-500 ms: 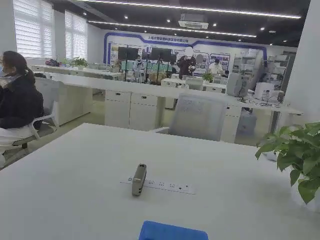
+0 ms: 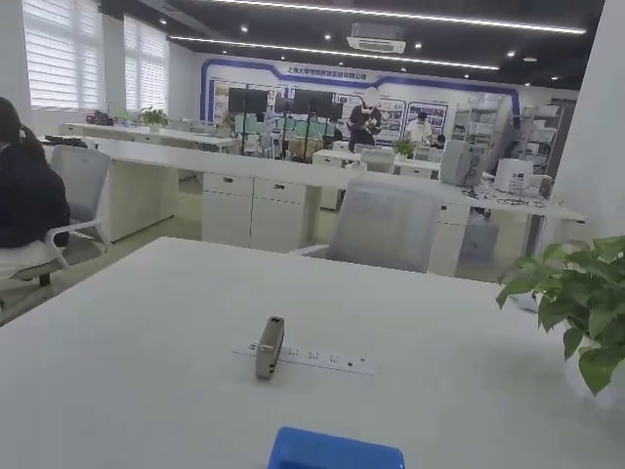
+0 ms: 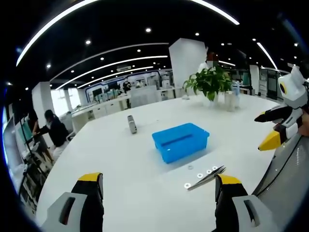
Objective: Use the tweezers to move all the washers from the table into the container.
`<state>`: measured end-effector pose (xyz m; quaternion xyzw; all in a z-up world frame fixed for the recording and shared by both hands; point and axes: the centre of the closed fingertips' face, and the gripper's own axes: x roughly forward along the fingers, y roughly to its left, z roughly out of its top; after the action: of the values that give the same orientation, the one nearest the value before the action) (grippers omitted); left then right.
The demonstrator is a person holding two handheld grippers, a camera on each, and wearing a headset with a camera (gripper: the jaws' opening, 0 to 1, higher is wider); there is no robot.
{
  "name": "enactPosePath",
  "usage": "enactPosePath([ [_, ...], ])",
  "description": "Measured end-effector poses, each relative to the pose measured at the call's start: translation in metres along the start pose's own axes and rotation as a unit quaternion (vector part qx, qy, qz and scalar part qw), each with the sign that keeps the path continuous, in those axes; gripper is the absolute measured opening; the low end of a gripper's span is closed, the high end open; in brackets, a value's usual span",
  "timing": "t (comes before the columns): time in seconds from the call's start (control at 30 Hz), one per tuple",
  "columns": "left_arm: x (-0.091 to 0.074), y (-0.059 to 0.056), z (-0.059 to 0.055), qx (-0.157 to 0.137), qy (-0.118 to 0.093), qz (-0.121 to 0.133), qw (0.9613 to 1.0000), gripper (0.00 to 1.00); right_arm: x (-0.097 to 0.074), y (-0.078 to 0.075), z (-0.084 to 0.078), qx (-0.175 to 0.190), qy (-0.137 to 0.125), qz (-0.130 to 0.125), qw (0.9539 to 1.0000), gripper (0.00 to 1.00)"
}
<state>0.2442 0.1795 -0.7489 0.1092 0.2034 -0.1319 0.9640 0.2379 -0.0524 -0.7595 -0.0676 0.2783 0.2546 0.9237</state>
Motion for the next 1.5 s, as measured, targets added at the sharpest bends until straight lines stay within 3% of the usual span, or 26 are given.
enactPosePath([
  [1.1, 0.0011, -0.0011, -0.0059, 0.004, 0.020, -0.004, 0.9998, 0.98, 0.0006, -0.0004, -0.0020, -0.002, 0.005, 0.000, 1.0000, 0.97],
  [1.3, 0.0006, -0.0028, -0.0070, -0.004, 0.031, -0.014, 0.9994, 0.92, 0.0001, -0.0001, -0.0011, 0.001, 0.003, 0.001, 1.0000, 0.97],
  [1.5, 0.0003, -0.0087, -0.0085, 0.019, 0.051, -0.037, 0.9979, 0.87, 0.0002, -0.0005, -0.0023, 0.001, 0.006, 0.000, 1.0000, 0.97],
])
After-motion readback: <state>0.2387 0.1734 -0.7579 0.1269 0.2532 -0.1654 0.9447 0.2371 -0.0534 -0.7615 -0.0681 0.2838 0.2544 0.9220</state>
